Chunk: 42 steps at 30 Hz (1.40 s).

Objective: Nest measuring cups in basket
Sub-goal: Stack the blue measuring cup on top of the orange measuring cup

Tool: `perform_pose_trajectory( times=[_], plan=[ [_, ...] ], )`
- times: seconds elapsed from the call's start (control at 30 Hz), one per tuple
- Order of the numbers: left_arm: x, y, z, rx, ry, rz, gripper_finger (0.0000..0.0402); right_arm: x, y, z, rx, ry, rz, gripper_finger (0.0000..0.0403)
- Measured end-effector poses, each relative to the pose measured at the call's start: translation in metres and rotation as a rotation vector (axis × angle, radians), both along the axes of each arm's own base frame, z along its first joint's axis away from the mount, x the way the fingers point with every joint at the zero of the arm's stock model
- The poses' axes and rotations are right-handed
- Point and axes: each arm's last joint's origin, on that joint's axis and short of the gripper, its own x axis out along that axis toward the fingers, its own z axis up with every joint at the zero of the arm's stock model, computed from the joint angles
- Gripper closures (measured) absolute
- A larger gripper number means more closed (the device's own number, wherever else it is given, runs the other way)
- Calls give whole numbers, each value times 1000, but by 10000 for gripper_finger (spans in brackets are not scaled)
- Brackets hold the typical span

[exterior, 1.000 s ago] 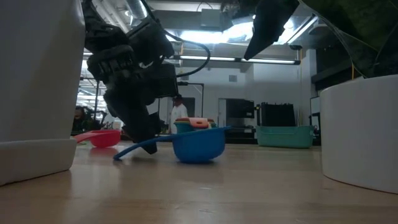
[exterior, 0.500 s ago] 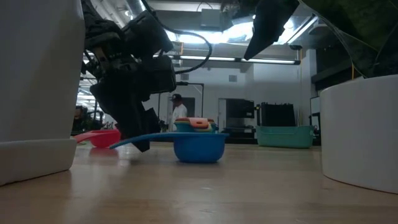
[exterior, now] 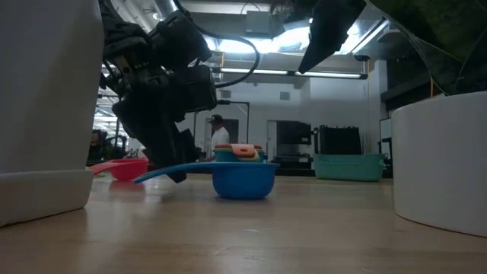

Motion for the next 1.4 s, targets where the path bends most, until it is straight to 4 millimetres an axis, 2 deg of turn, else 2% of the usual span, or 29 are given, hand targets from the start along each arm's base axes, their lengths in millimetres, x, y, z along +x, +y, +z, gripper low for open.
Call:
perform_pose_trajectory(
  times=[0.63, 1.13, 1.3, 1.4],
  plan=[
    [0, 0, 0, -1, -7, 0, 393, 0, 0, 0, 0, 0, 0, 297],
    [3, 6, 4, -5, -39, 22, 399, -2, 0, -1, 1, 24, -1, 297],
    [3, 12, 12, -64, -41, 45, 399, -4, 0, -3, 2, 50, 0, 297],
    [4, 14, 23, -82, -85, 59, 400, -5, 0, -4, 1, 65, 2, 297]
  ],
)
